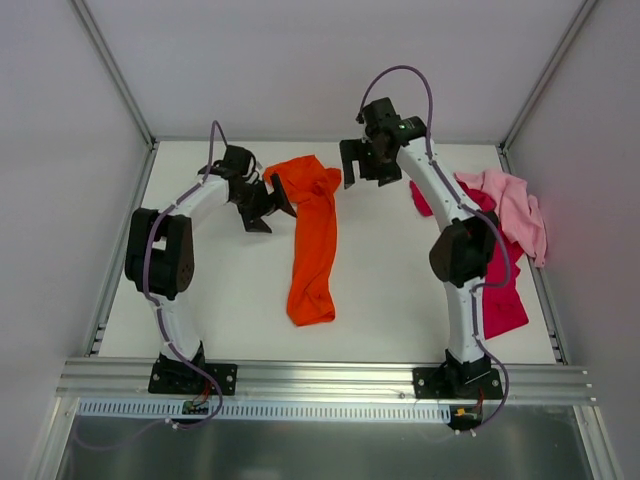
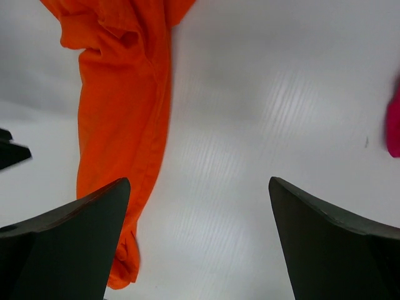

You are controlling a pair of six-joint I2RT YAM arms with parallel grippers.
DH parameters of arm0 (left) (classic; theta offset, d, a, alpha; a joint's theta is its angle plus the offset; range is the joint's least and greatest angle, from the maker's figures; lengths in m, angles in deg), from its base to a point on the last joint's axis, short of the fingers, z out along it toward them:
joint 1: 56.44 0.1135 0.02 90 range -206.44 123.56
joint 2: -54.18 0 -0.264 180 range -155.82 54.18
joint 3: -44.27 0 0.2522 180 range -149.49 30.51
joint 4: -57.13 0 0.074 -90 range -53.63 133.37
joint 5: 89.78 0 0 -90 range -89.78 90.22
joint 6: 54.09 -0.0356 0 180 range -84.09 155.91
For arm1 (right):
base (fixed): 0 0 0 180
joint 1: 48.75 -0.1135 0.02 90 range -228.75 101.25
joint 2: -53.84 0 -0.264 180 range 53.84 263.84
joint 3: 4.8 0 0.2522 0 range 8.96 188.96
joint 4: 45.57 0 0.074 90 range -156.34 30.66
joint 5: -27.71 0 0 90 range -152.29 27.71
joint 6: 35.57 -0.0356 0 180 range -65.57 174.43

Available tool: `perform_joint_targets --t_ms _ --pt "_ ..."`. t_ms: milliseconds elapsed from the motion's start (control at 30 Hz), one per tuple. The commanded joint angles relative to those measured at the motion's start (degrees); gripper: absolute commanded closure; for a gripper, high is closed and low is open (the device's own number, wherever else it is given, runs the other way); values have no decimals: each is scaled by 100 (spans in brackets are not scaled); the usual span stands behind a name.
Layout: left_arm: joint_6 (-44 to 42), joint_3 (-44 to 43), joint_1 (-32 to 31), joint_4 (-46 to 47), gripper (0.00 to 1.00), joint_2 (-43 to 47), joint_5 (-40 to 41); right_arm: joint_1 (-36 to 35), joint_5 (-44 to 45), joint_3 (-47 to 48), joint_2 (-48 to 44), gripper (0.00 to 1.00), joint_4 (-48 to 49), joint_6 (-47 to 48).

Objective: Fold and stack the t-shirts

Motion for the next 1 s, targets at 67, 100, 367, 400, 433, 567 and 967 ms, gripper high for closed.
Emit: perform_joint_targets --t_ms 67,100,367,400,433,567,967 --pt "175 523 -345 277 11 654 -373 147 -1562 1740 1404 0 -536 -248" --pt "184 558 -424 268 11 698 -356 243 -2140 1690 1501 0 -396 -274" --pt "219 365 -1312 -206 11 620 -163 210 -2814 1012 1625 0 546 -371" --pt "219 374 -1356 -241 11 611 -163 218 -2761 986 1634 0 546 -223" --pt "228 426 -1391 -250 11 611 -110 218 -2726 960 1651 0 537 -152" --pt "228 672 -1567 -233 11 699 31 227 -2971 933 1625 0 572 16" --pt "632 1788 -2068 284 11 1146 57 262 -4755 846 1898 0 1891 -995"
